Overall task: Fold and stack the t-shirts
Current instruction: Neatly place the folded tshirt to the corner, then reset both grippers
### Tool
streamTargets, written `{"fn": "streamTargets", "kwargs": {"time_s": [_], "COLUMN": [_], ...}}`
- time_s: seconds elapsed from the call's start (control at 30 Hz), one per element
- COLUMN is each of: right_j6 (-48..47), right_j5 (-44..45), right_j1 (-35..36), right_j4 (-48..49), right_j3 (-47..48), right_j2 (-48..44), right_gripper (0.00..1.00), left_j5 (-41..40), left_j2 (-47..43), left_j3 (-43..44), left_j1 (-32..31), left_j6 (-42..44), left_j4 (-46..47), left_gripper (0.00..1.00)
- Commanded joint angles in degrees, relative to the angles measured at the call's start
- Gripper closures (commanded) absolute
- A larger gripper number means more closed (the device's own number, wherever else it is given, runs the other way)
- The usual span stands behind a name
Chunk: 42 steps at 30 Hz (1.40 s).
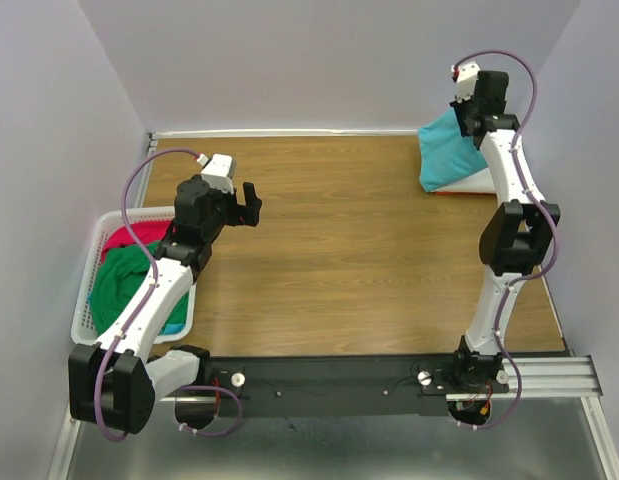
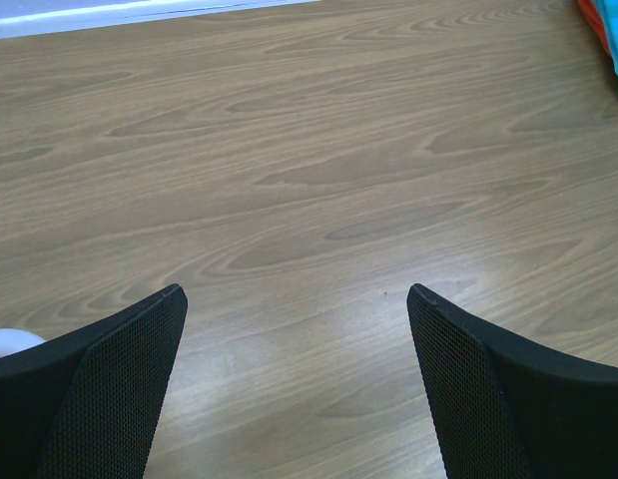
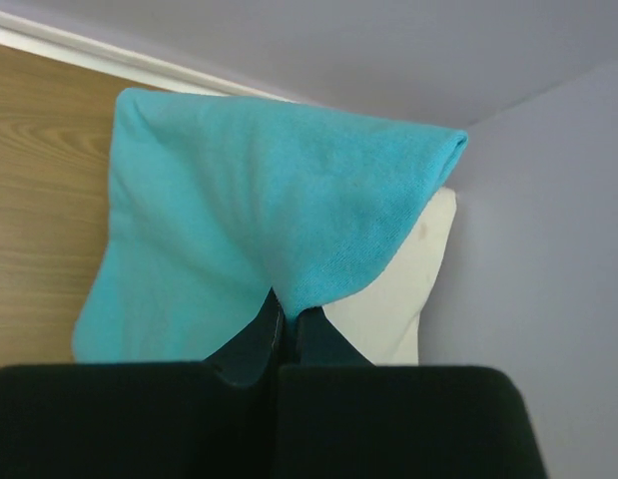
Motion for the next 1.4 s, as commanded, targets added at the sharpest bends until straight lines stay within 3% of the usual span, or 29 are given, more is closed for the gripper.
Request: {"fn": "streamTargets", "kwargs": {"time_s": [0.0, 0.17, 0.23, 0.33, 0.37, 0.4, 0.6, 0.73, 0.87, 1.0, 1.1, 1.37], "right_j6": [-1.48, -2.19, -2.45, -2.72, -2.46, -2.28, 4.74, 8.0, 13.09, 19.59, 30.11, 31.82], "right_j5": [3.46, 7.59, 10.39, 14.45, 14.89, 14.98, 5.34, -15.97, -26.93, -22.57, -7.75, 0.57], "right_j1": [-3.2, -5.22, -5.84, -6.63, -6.72, -6.72, -6.81, -6.72, -6.72, -6.72, -6.72, -6.81], "right_j4": [1.14, 2.98, 4.81, 8.07, 8.69, 8.96, 9.49, 9.49, 9.49, 12.89, 14.23, 15.73], "right_j3": [3.12, 3.91, 3.83, 2.25, 1.81, 1.28, -5.3, -16.54, -28.49, -40.18, -47.48, -60.24], "right_j2": [4.41, 7.41, 8.38, 9.96, 9.88, 9.53, -0.28, -11.78, -22.97, -35.37, -43.37, -59.72], "right_gripper": [1.0, 0.98, 0.9, 0.42, 0.06, 0.01, 0.0, 0.0, 0.0, 0.0, 0.0, 0.0], "left_j5": [-0.5, -0.5, -0.68, -1.29, -1.82, -2.26, -11.05, -7.19, -7.18, -7.97, -7.53, -7.09], "left_j2": [0.65, 0.92, 0.83, 0.65, 0.57, 0.48, -3.47, -8.12, -12.78, -17.61, -20.51, -22.2], "left_j3": [0.26, 0.26, 0.26, 0.26, 0.26, 0.34, 0.08, 1.14, 1.13, 1.05, 0.96, 3.15], "left_j1": [0.23, 0.23, 0.23, 0.32, 0.23, 0.32, 1.89, 2.78, 2.87, 2.95, 2.87, 2.95], "left_j6": [0.67, 0.67, 0.67, 0.67, 0.58, 0.58, -4.95, -3.38, -2.84, -2.76, -2.85, -2.93], "left_j4": [-0.91, -1.0, -1.0, -1.09, -1.18, -1.18, -1.44, -2.32, -3.99, -7.32, -8.64, -10.32], "left_gripper": [0.02, 0.02, 0.02, 0.02, 0.02, 0.02, 0.02, 0.02, 0.02, 0.02, 0.02, 0.02]}}
